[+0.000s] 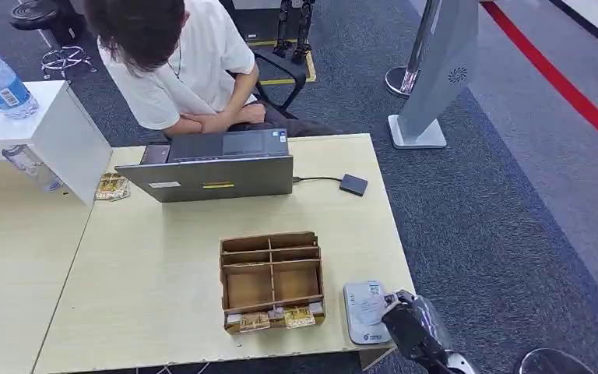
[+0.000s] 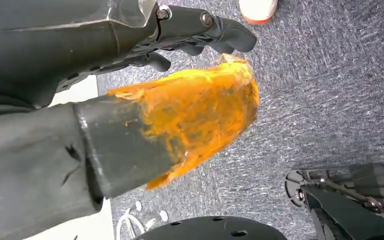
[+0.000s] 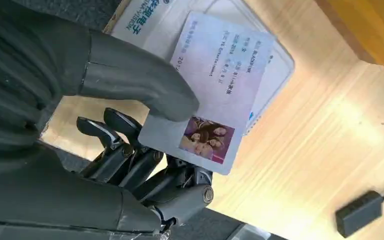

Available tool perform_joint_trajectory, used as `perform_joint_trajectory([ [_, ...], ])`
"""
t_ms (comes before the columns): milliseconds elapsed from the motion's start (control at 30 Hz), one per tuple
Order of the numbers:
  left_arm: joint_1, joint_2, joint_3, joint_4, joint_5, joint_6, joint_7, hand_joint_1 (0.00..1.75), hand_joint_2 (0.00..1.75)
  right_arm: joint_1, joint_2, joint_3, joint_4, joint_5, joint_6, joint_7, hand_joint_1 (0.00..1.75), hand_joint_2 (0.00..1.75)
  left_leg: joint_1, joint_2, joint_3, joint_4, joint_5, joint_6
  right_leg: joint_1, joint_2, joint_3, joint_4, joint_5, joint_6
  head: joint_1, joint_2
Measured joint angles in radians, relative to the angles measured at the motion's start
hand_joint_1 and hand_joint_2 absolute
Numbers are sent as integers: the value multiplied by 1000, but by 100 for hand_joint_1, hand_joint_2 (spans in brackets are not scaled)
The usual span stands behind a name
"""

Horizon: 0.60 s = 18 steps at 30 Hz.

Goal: Pass the card to the sensor for recognition and then transmit it.

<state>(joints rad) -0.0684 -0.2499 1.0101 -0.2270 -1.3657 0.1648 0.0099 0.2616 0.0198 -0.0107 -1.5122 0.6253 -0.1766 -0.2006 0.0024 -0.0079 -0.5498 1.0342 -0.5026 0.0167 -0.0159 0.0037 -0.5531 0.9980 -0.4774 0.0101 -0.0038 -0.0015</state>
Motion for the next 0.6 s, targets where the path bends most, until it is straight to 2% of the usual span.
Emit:
perform_joint_trajectory([
  [233, 0, 3, 2, 0, -2, 0, 0, 0, 0, -19, -4, 8, 30, 57, -6, 52, 175, 175, 0, 0, 0, 0, 0, 0, 0, 0, 0, 0, 0, 0, 0, 0],
  [600, 1, 7, 3, 0, -1, 0, 0, 0, 0, -36, -8, 31, 48, 104, -26, 79, 175, 175, 0, 1, 1, 0, 1, 0, 0, 0, 1, 0, 1, 0, 0, 0],
])
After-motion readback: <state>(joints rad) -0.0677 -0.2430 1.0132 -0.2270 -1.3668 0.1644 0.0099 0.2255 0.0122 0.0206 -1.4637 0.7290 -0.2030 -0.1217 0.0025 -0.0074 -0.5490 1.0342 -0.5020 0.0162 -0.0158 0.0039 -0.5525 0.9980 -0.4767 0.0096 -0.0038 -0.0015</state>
